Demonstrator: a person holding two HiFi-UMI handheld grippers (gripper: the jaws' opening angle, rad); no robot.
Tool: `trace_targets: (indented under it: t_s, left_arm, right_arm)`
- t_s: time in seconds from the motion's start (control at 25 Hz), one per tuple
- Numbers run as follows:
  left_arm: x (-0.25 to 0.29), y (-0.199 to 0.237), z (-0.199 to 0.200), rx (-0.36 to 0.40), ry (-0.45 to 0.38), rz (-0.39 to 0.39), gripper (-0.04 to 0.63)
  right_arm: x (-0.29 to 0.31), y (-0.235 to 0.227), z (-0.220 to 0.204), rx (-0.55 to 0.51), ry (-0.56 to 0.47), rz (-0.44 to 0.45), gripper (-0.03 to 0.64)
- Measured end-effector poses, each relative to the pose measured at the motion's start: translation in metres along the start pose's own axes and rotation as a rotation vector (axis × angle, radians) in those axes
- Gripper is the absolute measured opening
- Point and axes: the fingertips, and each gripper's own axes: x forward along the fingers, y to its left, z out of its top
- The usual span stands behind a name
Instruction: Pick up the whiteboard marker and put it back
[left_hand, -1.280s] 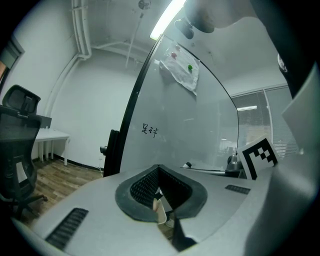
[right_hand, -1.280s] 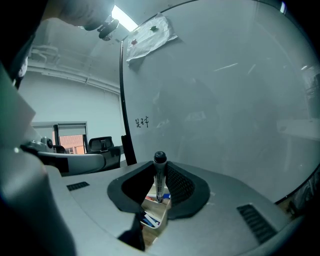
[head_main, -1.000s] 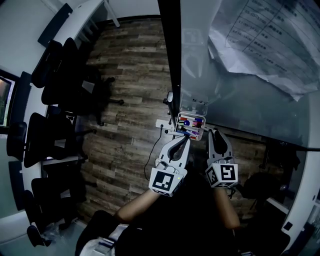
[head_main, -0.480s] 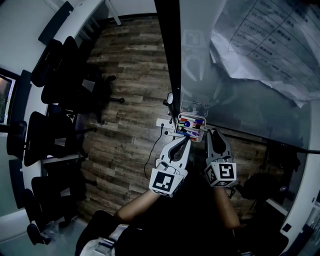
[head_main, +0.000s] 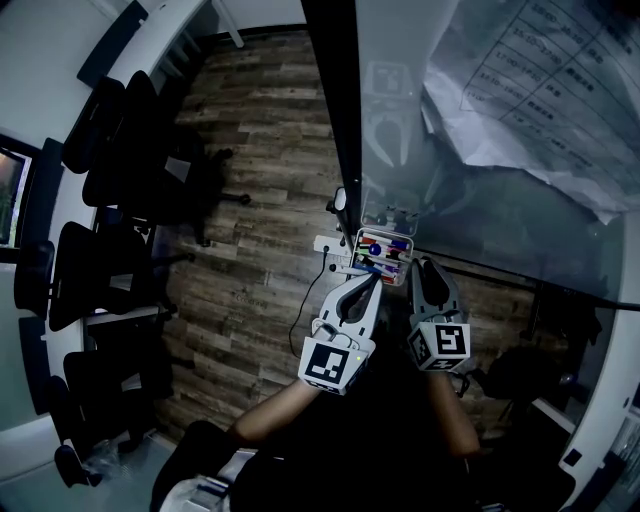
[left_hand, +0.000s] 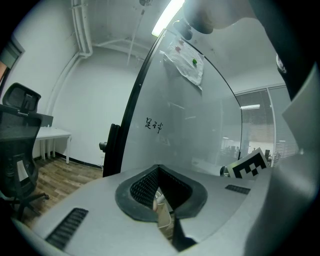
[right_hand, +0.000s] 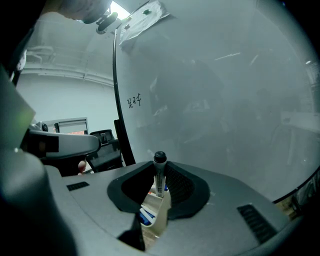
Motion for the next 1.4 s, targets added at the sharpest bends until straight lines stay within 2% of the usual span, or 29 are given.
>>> trace_targets:
  t_s: [0.68,1.08,1.2,1.4]
  left_arm:
    - [0.001,0.003,-0.003,-0.014,0.010,0.014,0.008]
    - [0.000,0.002,-0.006,0.006,0.015,0.011,0.008]
    - [0.001,0.002,-0.005,-0.017,0.012,0.017,0.008]
    - [0.001,0.000,-0.006,-0.013,0.015,0.013,0.008]
  right_arm:
    - [0.008,-0.001,-0.013,0.016,0.022,0.013,0.081]
    - [0.010,-0.002,-0.013,0.029,0.018,0.027,0.083]
    - [0.010,-0.002,-0.014,0.030,0.023,0.034,0.083]
    - [0.009,-0.003,-0.017,0.030,0.033,0.031,0.087]
